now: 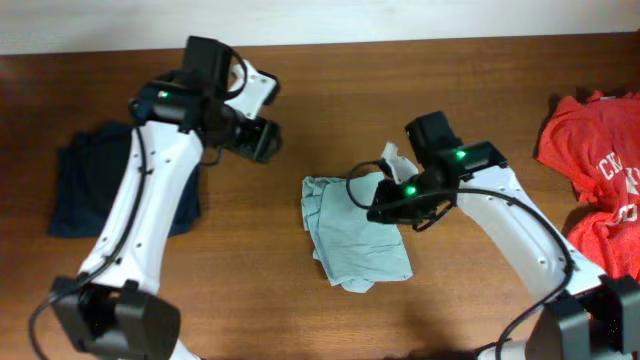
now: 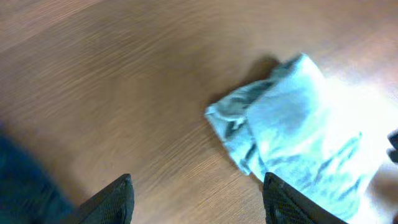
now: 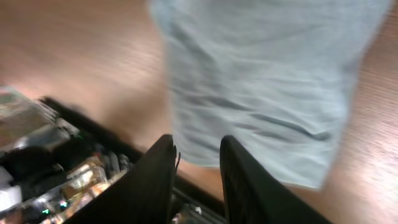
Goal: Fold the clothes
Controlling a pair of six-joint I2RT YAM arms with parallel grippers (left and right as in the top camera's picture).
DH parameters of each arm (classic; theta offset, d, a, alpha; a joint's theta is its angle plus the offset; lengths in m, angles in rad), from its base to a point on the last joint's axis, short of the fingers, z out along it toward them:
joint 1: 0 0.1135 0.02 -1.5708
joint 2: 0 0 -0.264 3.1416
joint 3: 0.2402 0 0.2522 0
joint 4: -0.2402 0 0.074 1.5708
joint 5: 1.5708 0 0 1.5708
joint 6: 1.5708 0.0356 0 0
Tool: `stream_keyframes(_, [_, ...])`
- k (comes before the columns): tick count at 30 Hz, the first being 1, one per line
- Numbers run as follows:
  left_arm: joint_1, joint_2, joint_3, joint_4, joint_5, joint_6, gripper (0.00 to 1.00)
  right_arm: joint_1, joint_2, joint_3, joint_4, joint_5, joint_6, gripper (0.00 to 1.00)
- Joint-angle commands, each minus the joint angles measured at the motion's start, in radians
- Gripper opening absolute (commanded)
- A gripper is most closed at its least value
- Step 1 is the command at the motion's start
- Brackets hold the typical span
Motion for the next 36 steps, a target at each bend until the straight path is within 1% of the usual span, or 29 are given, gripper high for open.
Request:
stream_keyframes(1, [-0.051, 0.119, 0.008, 0.008, 0.135, 0.175, 0.65, 0.022, 0.033, -0.016, -0.017, 0.137, -0.054, 0.28])
stream_keyframes(3, [-0.076, 0.183, 0.008, 0.008, 0.163, 0.212, 0.65, 0.026, 0.042, -0.028, -0.022, 0.151, -0.053, 0.28])
stream_keyframes(5, [-0.101, 0.245, 0.008, 0.007, 0.178, 0.243, 0.64, 0.025, 0.051, -0.034, -0.032, 0.172, -0.017, 0.28])
stream_keyframes(6, [-0.113, 0.271, 0.008, 0.006, 0.177, 0.249, 0.61, 0.025, 0.055, -0.034, -0.040, 0.188, 0.011, 0.28])
stream_keyframes(7, [-0.122, 0.298, 0.008, 0.007, 0.178, 0.251, 0.61, 0.025, 0.060, -0.034, -0.048, 0.203, 0.032, 0.27])
stream_keyframes(10, [-0.145, 0.374, 0.008, 0.015, 0.175, 0.259, 0.61, 0.026, 0.075, -0.034, -0.070, 0.218, 0.037, 0.28])
stream_keyframes(15, [-0.154, 0.451, 0.008, 0.052, 0.176, 0.259, 0.62, 0.026, 0.122, -0.048, -0.079, 0.218, 0.037, 0.27])
stream_keyframes(19, [-0.154, 0.463, 0.008, 0.103, 0.183, 0.258, 0.61, 0.026, 0.146, -0.072, -0.072, 0.218, 0.037, 0.26])
stream_keyframes(23, [-0.156, 0.463, 0.010, 0.145, 0.266, 0.259, 0.61, 0.025, 0.166, -0.117, -0.043, 0.221, 0.037, 0.26])
stream_keyframes(24, [-0.156, 0.463, 0.010, 0.150, 0.284, 0.259, 0.62, 0.025, 0.172, -0.126, -0.042, 0.232, 0.038, 0.23])
stream_keyframes(28, [-0.156, 0.463, 0.010, 0.153, 0.316, 0.278, 0.61, 0.025, 0.183, -0.145, -0.040, 0.411, 0.125, 0.22])
stream_keyframes(30, [-0.156, 0.463, 0.010, 0.153, 0.316, 0.278, 0.61, 0.025, 0.183, -0.145, -0.030, 0.469, 0.140, 0.22])
stream_keyframes(34, [-0.156, 0.463, 0.010, 0.147, 0.317, 0.277, 0.61, 0.024, 0.183, -0.145, 0.016, 0.495, 0.138, 0.23])
stream_keyframes(36, [-0.155, 0.463, 0.010, 0.132, 0.316, 0.277, 0.61, 0.024, 0.183, -0.145, 0.039, 0.467, 0.141, 0.22])
